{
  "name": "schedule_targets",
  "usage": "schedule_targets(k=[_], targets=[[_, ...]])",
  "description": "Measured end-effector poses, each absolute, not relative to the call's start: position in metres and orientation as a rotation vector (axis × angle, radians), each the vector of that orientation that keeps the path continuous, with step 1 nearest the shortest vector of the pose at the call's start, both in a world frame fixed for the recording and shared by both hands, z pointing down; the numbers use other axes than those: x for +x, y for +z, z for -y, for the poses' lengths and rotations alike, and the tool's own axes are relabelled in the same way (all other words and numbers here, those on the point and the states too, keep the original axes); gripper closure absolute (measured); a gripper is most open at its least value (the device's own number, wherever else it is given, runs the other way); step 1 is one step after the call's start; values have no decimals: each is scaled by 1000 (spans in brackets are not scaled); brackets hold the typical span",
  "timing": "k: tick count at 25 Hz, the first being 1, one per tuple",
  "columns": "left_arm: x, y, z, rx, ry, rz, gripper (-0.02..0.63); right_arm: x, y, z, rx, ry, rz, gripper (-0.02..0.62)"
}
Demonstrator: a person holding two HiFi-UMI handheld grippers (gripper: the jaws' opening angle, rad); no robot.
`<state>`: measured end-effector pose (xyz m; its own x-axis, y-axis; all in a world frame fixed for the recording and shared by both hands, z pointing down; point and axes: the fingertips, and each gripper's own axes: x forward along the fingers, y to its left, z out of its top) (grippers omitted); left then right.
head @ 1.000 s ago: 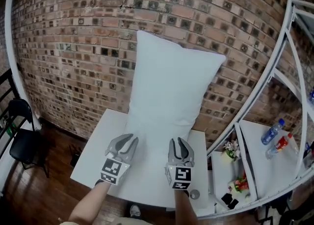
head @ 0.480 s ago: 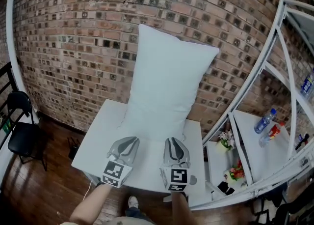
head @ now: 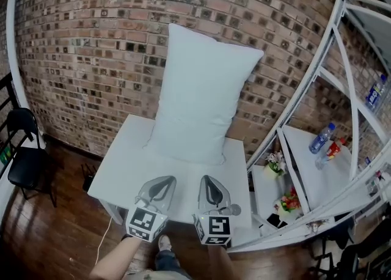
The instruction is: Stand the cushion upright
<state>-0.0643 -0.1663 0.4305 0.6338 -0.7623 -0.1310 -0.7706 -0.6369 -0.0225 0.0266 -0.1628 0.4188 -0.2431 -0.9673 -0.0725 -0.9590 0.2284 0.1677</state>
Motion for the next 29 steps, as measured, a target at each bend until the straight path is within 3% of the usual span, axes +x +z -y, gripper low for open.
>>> schedule_targets(k=[29], targets=[[-71, 455, 110, -2823, 63, -1364, 606, -1, 434, 93, 1852, -215, 2465, 595]])
